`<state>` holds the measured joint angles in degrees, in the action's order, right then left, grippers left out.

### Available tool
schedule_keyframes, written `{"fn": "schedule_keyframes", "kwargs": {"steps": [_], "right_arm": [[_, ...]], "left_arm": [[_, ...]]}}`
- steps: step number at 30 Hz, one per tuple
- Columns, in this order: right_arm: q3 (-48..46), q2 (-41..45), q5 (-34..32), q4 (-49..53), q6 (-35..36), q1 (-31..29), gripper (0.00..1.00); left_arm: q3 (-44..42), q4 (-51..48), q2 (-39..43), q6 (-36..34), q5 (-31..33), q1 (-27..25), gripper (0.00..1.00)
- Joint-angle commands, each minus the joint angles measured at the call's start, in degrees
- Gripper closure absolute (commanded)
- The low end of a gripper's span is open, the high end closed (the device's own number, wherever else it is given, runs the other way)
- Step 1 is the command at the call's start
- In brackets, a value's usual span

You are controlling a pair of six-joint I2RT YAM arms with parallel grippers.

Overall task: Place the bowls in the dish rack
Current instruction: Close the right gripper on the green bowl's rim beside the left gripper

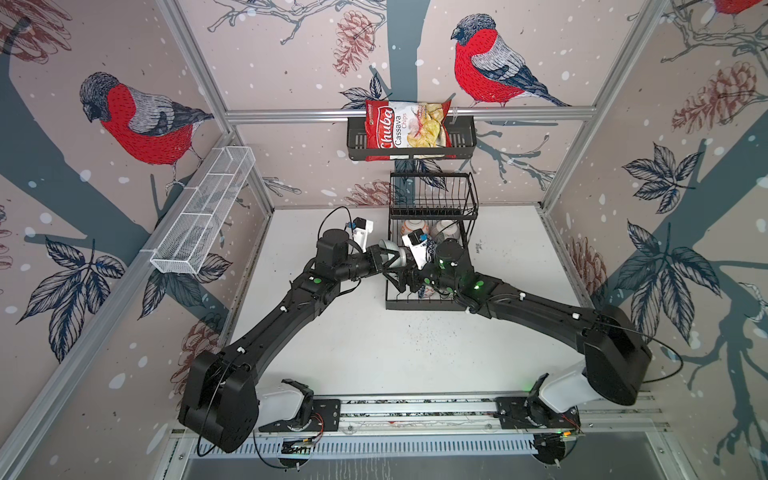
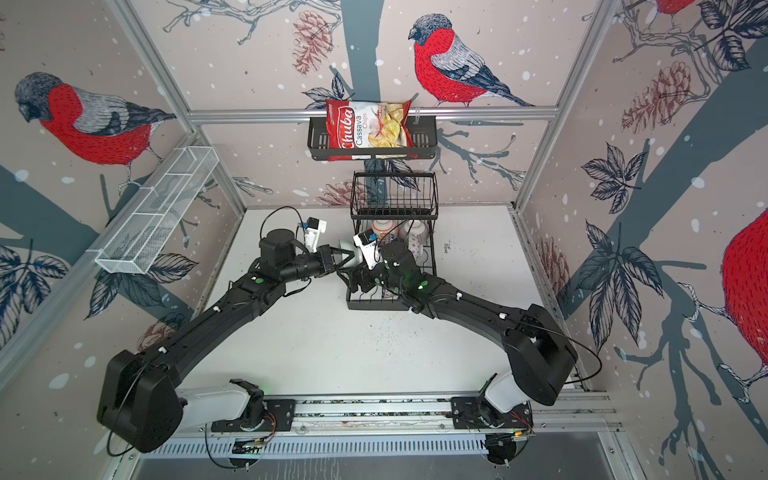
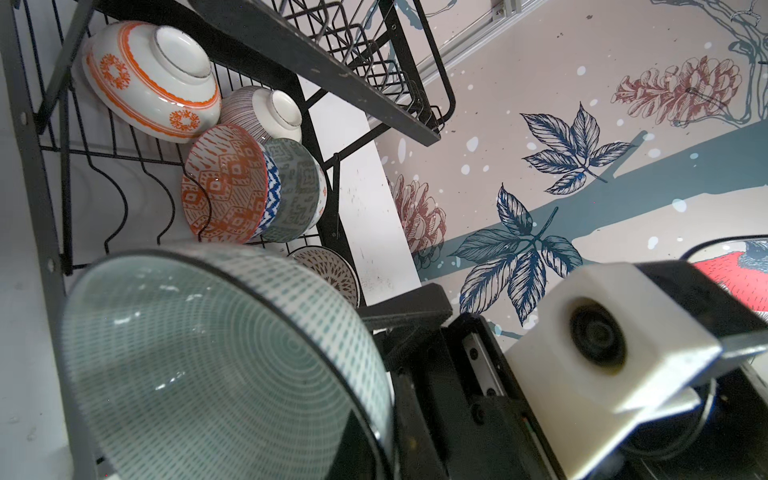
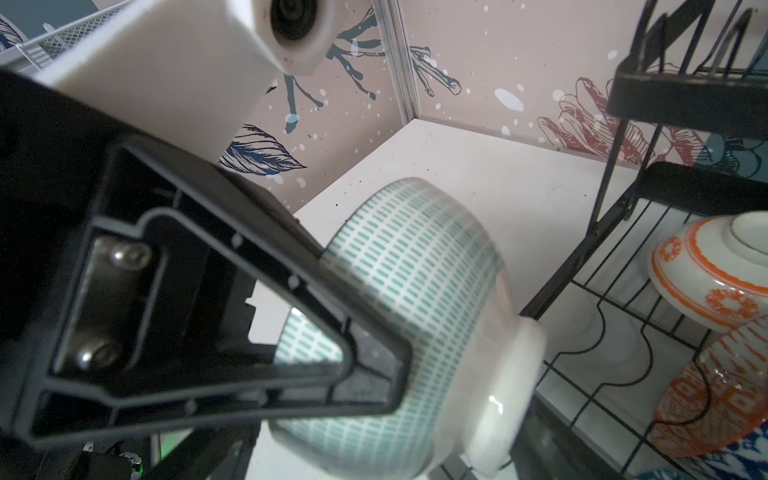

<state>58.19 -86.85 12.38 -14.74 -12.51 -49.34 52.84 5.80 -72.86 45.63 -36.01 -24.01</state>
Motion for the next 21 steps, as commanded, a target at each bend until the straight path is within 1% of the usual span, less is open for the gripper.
{"fn": "schedule_keyframes", "kwargs": {"steps": [1,6,9,12,19,21], "right_arm": [[0.68,-0.45,0.63,-2.56,-1.19,-0.01,0.15],[1.12,-0.90,0.38,-2.74,-1.68,-0.05,0.20],[1.21,-1.04,-0.15,-2.65,-1.87,-0.05,0.24],[1.18,-1.22,-0.55,-2.65,-1.84,-0.05,0.31],[1.20,-1.59,-1.02,-2.52,-1.78,0.02,0.38],[1.22,-1.74,-1.11,-2.28,-1.80,0.08,0.38]], "left_arm": [[0.02,5.85,0.04,-0.27,-1.02,0.15,1.00],[-0.15,6.28,-0.34,-0.19,-1.14,0.28,1.00],[-0.27,6.51,-0.53,-0.02,-1.00,0.37,1.00],[-0.28,6.59,-0.90,-0.03,-1.03,0.42,1.00],[-0.28,6.67,-1.41,0.17,-1.29,0.46,1.00],[-0.19,6.59,-1.67,0.19,-1.13,0.46,0.96]]}}
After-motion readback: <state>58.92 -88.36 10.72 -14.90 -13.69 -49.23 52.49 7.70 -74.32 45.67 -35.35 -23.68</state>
